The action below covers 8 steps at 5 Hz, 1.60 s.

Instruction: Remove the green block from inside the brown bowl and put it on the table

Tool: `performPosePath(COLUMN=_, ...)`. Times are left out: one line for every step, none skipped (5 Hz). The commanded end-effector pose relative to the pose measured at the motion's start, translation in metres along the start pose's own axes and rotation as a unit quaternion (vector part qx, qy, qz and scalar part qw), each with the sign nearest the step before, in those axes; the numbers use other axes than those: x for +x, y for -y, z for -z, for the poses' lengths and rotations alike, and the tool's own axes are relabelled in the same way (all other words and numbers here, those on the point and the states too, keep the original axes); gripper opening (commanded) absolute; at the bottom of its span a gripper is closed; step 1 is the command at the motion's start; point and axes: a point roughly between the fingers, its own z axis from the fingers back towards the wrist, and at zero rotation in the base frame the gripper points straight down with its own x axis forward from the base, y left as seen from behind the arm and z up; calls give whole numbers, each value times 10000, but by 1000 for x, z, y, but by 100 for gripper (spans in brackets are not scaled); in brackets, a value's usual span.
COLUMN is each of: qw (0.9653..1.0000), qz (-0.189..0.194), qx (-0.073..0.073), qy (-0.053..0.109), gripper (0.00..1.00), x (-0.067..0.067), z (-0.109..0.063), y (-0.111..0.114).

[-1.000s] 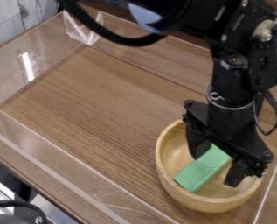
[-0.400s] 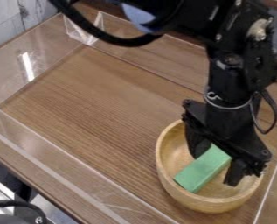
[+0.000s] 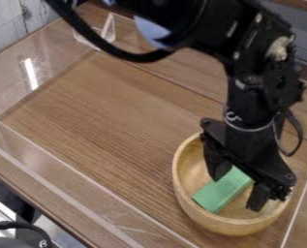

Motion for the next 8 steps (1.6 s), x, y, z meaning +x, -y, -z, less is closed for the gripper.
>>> performPosePath(qw=9999, qz=-1, qx=6, qy=155, gripper=100, x=7, z=2, y=0)
performPosePath(qw=9999, qz=6, qx=22, qy=156, gripper=100, x=7, z=9, y=0)
performPosePath(qw=9999, qz=14, qx=39, qy=161, gripper=100, x=8, z=18, y=0)
performPosePath(qw=9998, qz=20, qx=52, qy=171, gripper=0, x=9, z=23, y=-1)
performPosePath(qw=9998, qz=13, qx=69, qy=164, gripper=0, x=9, z=23, y=-2)
performPosePath(qw=9999, qz=10, qx=88, qy=140, gripper=0, x=10, z=18, y=-2)
performPosePath(qw=9999, qz=-9, qx=109, qy=112, gripper=0, x=11, z=12, y=-3)
performPosePath(qw=9999, qz=-22, qx=128, qy=92, gripper=0, x=12, z=5, y=-4)
